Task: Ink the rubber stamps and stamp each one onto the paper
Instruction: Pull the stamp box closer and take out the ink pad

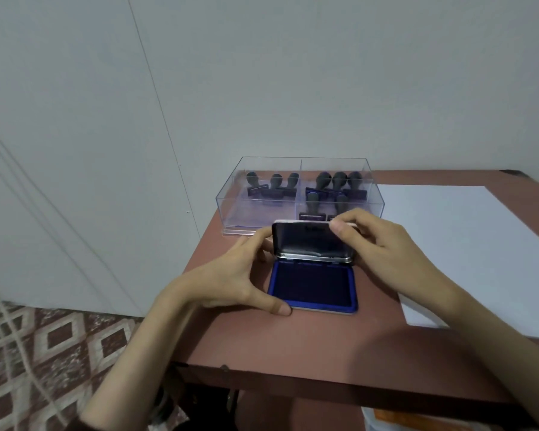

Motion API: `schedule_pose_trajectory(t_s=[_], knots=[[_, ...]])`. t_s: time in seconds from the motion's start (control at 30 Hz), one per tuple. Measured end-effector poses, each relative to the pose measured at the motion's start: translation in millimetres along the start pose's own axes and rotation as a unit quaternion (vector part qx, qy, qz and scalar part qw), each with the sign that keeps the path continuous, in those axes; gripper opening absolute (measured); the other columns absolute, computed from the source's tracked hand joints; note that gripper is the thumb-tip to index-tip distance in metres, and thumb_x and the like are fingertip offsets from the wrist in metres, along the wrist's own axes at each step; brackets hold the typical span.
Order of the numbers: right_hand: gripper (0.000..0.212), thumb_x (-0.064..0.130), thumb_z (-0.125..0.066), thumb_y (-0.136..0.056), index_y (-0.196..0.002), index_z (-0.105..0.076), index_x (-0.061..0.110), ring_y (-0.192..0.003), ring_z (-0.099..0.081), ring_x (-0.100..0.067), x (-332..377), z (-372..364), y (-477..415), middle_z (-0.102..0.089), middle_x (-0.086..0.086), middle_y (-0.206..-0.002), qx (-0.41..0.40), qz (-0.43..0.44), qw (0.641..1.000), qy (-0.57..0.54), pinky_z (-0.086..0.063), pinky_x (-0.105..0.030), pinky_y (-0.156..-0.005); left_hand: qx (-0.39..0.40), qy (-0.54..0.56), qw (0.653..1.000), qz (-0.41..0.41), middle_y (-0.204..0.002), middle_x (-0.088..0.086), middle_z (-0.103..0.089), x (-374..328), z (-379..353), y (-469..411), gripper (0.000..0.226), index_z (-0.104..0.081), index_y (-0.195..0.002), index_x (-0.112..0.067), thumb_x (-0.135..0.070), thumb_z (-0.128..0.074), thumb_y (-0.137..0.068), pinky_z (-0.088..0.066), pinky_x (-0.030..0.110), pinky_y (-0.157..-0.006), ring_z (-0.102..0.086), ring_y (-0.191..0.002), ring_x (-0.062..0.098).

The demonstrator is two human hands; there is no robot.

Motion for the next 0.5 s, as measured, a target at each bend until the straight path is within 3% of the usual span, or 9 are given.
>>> schedule_pose_trajectory(t_s=[0.07, 0.2, 0.3, 0.5], knots=[[0.014, 0.041, -0.048, -0.092, -0.088, -0.060, 0.034, -0.073, -0.058, 0.008, -4, -4, -1, -0.066, 0.024, -0.078, -0.026, -0.015, 1.000, -0.005, -0.041, -0.005, -0.068, -0.004, 0.008, 1.000, 0.007, -0.127, -0.004, -0.043, 1, -1, 1, 0.107, -0.018, -0.135, -0.051, -0.044, -0.086, -0.053, -0.038, 0.033, -0.105, -0.044, -0.118, 0.009], [0.018, 0.030, -0.044, -0.097, -0.094, -0.060, 0.038, -0.062, -0.059, -0.008, -10, -6, -2, -0.068, 0.005, -0.083, -0.039, -0.027, 0.999, 0.005, -0.049, -0.025, -0.069, -0.011, -0.003, 1.000, 0.015, -0.127, -0.007, -0.040, 2, -1, 3, 0.113, -0.012, -0.137, -0.051, -0.045, -0.087, -0.052, -0.035, 0.028, -0.106, -0.040, -0.118, 0.003], [0.017, 0.026, -0.046, -0.096, -0.102, -0.061, 0.033, -0.056, -0.056, -0.004, -13, -7, -4, -0.067, 0.001, -0.079, -0.054, -0.041, 0.998, -0.002, -0.048, -0.022, -0.065, -0.008, -0.024, 0.999, 0.021, -0.122, -0.013, -0.037, 0, 0, 5, 0.117, -0.004, -0.138, -0.051, -0.041, -0.087, -0.056, -0.032, 0.013, -0.099, -0.036, -0.113, -0.007], [0.015, 0.021, -0.059, -0.090, -0.105, -0.058, 0.024, -0.054, -0.063, -0.009, -20, -5, -6, -0.069, -0.001, -0.075, -0.082, -0.100, 0.989, -0.073, -0.047, -0.021, -0.065, -0.007, -0.019, 0.999, 0.026, -0.114, -0.023, -0.037, 0, 0, 5, 0.127, 0.010, -0.138, -0.052, -0.040, -0.086, -0.056, -0.029, 0.005, -0.091, -0.037, -0.107, -0.011]])
Point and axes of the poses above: each hand's wrist, its own y-axis away from the middle knuckle, its own z-axis out of the back of the hand, x = y × z, the point moved 1 cm from there along -y, towards the middle knuckle
